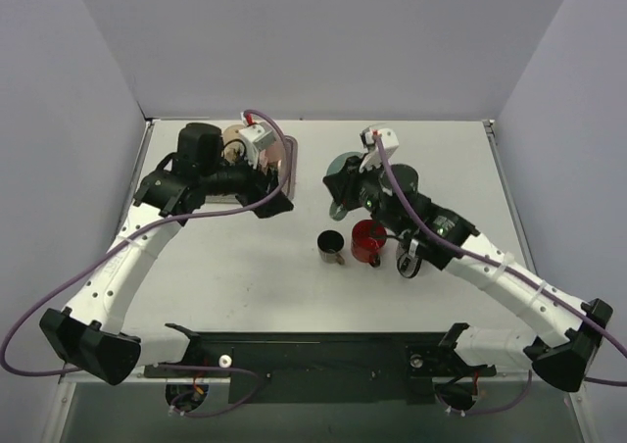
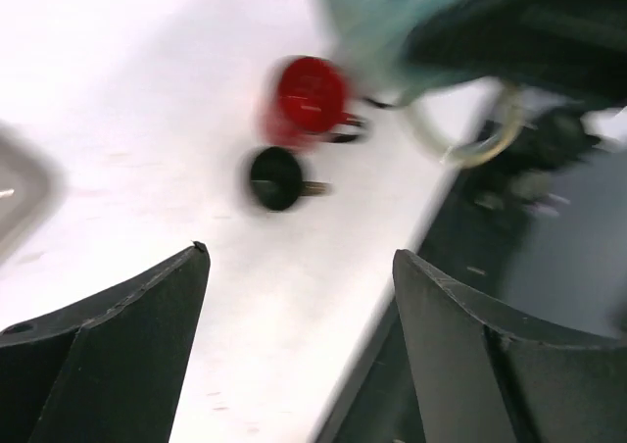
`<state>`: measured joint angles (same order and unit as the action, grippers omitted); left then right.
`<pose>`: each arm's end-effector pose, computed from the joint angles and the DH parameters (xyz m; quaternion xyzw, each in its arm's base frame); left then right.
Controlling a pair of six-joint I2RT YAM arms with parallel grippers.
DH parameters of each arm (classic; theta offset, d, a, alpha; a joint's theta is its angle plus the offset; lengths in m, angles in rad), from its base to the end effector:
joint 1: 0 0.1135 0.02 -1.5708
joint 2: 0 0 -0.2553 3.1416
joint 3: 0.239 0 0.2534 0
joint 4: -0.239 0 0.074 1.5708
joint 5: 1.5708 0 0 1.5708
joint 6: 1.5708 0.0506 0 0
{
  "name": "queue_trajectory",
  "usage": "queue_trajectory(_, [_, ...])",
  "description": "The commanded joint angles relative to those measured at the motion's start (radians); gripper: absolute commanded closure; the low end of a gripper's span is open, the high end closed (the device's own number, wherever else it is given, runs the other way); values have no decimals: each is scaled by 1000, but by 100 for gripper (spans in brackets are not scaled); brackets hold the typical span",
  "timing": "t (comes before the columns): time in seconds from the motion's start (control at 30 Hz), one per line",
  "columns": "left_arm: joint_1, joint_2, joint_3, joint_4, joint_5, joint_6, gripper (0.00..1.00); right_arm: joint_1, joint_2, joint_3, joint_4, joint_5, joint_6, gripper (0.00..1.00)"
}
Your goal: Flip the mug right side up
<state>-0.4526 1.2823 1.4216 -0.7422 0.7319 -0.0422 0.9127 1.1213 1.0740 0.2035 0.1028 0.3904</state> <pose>0.2323 -0.1506 0.3885 0.3314 0.7753 -0.4135 0.3437 0.1758 0.2189 0.4111 -0.1298 0.6370 0.4338 0.6239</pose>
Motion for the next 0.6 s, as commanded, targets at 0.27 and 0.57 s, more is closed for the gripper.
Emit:
queue_trajectory(0.27, [267,227,-13,199,-569,235,10,-673,320,345,-829,-89,-191,100])
queue_trajectory(0.57, [333,523,74,395,-649,240,10,-948,601,245,-750,-284,-206,100])
